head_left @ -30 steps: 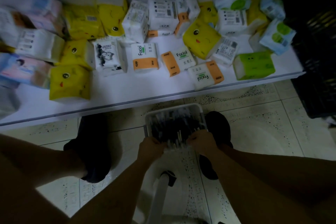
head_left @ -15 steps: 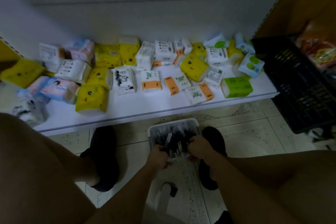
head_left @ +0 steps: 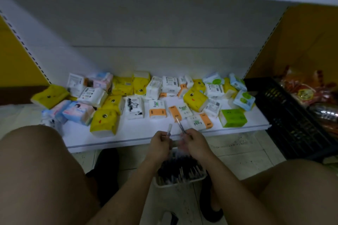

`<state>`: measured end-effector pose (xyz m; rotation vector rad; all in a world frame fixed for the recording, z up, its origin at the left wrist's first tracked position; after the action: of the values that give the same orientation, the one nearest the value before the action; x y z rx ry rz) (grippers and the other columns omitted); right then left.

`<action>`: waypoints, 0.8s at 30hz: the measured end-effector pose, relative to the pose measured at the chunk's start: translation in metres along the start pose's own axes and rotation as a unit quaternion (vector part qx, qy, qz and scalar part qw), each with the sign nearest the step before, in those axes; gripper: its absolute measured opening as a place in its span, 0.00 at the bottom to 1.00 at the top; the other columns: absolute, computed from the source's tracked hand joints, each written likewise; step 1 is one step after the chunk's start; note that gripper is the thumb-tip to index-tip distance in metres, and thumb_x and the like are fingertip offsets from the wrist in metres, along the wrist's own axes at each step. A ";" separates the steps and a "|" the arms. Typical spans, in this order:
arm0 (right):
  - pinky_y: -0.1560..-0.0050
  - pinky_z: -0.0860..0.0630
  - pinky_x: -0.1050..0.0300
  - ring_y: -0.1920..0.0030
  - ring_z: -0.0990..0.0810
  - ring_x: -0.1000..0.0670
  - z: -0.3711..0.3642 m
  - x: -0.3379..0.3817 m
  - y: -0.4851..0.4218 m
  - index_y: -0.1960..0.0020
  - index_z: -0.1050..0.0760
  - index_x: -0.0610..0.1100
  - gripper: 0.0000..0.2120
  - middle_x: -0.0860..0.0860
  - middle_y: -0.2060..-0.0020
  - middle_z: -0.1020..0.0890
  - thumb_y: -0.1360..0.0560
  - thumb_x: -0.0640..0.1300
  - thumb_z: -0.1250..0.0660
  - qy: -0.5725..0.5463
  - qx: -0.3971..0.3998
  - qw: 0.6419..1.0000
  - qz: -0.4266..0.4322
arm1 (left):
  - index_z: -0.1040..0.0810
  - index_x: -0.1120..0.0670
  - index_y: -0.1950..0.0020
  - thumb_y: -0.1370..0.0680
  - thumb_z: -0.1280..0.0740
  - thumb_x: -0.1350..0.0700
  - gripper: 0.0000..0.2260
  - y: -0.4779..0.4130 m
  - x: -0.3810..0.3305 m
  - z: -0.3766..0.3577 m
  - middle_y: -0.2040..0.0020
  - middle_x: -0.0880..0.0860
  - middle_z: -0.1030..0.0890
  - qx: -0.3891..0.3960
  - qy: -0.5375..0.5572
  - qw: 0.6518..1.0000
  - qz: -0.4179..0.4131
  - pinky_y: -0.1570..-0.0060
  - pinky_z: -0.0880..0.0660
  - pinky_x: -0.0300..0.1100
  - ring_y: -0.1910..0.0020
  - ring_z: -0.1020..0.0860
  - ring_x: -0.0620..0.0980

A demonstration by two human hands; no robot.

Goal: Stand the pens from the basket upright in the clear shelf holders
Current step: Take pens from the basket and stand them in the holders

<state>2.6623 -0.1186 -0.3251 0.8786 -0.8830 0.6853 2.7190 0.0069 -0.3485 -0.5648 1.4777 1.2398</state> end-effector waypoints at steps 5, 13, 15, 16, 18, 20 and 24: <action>0.66 0.32 0.58 0.67 0.27 0.50 0.004 0.054 0.002 0.48 0.27 0.49 0.07 0.47 0.60 0.20 0.20 0.38 0.40 -0.057 -0.035 0.997 0.044 | 0.26 0.52 0.48 0.20 0.38 0.50 0.07 0.002 -0.054 0.024 0.57 0.54 0.19 -0.011 0.001 0.998 -0.057 0.60 0.31 0.43 0.66 0.28 0.48; 0.76 0.28 0.58 0.78 0.28 0.51 0.013 0.155 0.023 0.44 0.24 0.45 0.09 0.46 0.70 0.26 0.17 0.41 0.43 -0.160 0.004 0.973 0.165 | 0.21 0.55 0.50 0.20 0.36 0.53 0.08 0.021 -0.168 0.066 0.63 0.52 0.20 -0.084 0.052 0.975 -0.197 0.69 0.26 0.38 0.68 0.24 0.45; 0.72 0.25 0.57 0.73 0.24 0.50 0.015 0.181 0.029 0.46 0.25 0.40 0.10 0.46 0.67 0.24 0.17 0.38 0.45 -0.177 0.015 0.966 0.187 | 0.20 0.57 0.55 0.21 0.34 0.56 0.07 0.027 -0.196 0.075 0.64 0.52 0.22 -0.078 0.081 0.970 -0.217 0.63 0.24 0.42 0.67 0.24 0.46; 0.71 0.26 0.58 0.71 0.25 0.50 0.017 0.193 0.030 0.48 0.25 0.38 0.12 0.46 0.66 0.24 0.17 0.37 0.47 -0.177 0.008 0.964 0.199 | 0.20 0.57 0.56 0.21 0.34 0.56 0.07 0.031 -0.210 0.079 0.64 0.52 0.22 -0.073 0.089 0.967 -0.228 0.61 0.23 0.43 0.66 0.24 0.46; 0.71 0.29 0.58 0.70 0.29 0.52 0.023 0.216 0.033 0.53 0.24 0.40 0.14 0.48 0.65 0.25 0.16 0.39 0.47 -0.166 -0.023 0.961 0.221 | 0.21 0.56 0.55 0.21 0.34 0.58 0.05 0.040 -0.239 0.084 0.64 0.53 0.23 -0.054 0.111 0.960 -0.253 0.59 0.22 0.44 0.66 0.23 0.47; 0.72 0.34 0.56 0.73 0.33 0.53 0.030 0.240 0.039 0.55 0.23 0.44 0.15 0.51 0.69 0.28 0.17 0.44 0.46 -0.141 -0.049 0.955 0.257 | 0.22 0.56 0.52 0.21 0.34 0.59 0.02 0.054 -0.270 0.090 0.63 0.54 0.24 -0.037 0.136 0.946 -0.292 0.62 0.22 0.41 0.67 0.22 0.47; 0.74 0.30 0.54 0.77 0.33 0.53 0.046 0.292 0.060 0.52 0.23 0.47 0.07 0.51 0.76 0.31 0.19 0.44 0.40 -0.125 -0.061 0.929 0.342 | 0.21 0.58 0.48 0.22 0.32 0.54 0.09 0.080 -0.324 0.104 0.59 0.58 0.19 -0.032 0.089 0.934 -0.346 0.56 0.20 0.46 0.59 0.18 0.51</action>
<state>2.7362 -0.0862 -0.0345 0.5379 -1.4741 1.1173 2.7960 0.0425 -0.0091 -1.1507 1.2164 0.6897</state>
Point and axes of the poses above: each hand's wrist, its own y-axis away from the middle knuckle, its own z-axis out of the back of the hand, x = y × z, the point moved 6 cm from there along -y, towards the middle knuckle
